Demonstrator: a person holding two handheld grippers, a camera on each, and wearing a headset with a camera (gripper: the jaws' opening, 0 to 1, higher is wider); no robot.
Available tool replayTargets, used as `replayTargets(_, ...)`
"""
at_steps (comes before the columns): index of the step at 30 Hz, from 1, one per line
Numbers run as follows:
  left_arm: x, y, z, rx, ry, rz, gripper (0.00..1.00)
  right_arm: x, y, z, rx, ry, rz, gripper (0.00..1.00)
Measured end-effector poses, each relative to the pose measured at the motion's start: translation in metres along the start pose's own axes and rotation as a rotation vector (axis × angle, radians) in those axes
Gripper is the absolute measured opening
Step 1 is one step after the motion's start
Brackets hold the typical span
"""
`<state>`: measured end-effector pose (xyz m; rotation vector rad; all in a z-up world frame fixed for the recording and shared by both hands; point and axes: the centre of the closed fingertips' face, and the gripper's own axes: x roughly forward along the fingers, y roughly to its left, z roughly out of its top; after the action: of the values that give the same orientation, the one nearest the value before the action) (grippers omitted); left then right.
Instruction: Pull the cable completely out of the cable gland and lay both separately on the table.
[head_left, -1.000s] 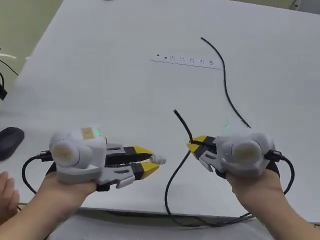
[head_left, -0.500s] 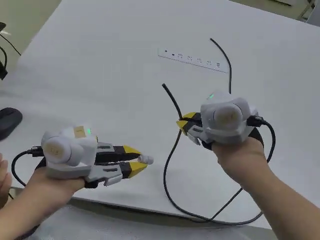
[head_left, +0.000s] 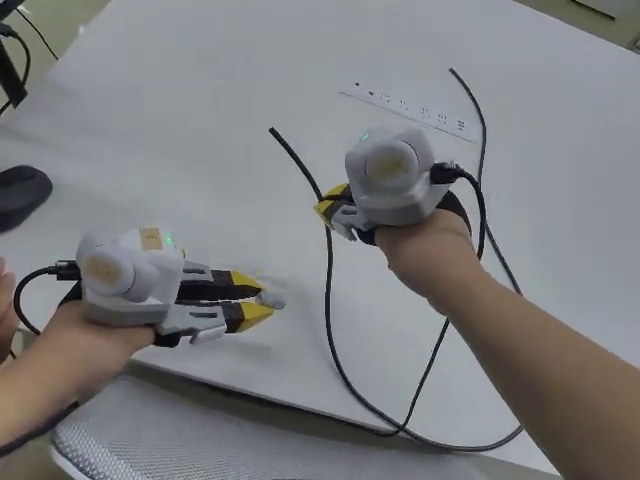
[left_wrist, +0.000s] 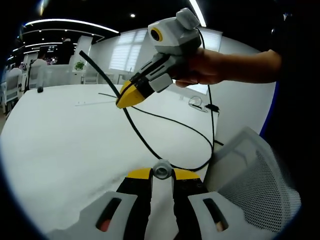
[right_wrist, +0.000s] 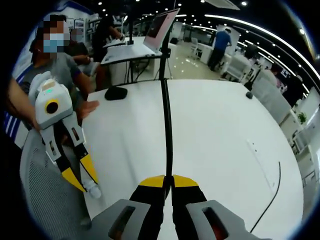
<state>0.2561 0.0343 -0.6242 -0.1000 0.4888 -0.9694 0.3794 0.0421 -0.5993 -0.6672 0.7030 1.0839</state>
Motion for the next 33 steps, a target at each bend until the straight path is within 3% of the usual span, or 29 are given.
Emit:
replayTargets(5, 0.002, 0.004, -0.014, 0.013, 0.034, -0.001, 0.15, 0.026, 0.010, 0.002, -0.040, 0.031, 0.045, 0.00)
replayTargets(17, 0.009, 0.017, -0.035, -0.023, 0.041, 0.036, 0.15, 0.075, 0.041, -0.005, -0.191, 0.111, 0.194, 0.00)
replayTargets(24, 0.008, 0.030, -0.048, -0.033, 0.051, 0.068, 0.16, 0.098, 0.042, -0.016, -0.216, 0.144, 0.217, 0.00)
replayTargets(33, 0.007, 0.043, -0.055, -0.005, 0.067, 0.115, 0.16, 0.110, 0.046, -0.022, -0.224, 0.157, 0.241, 0.00)
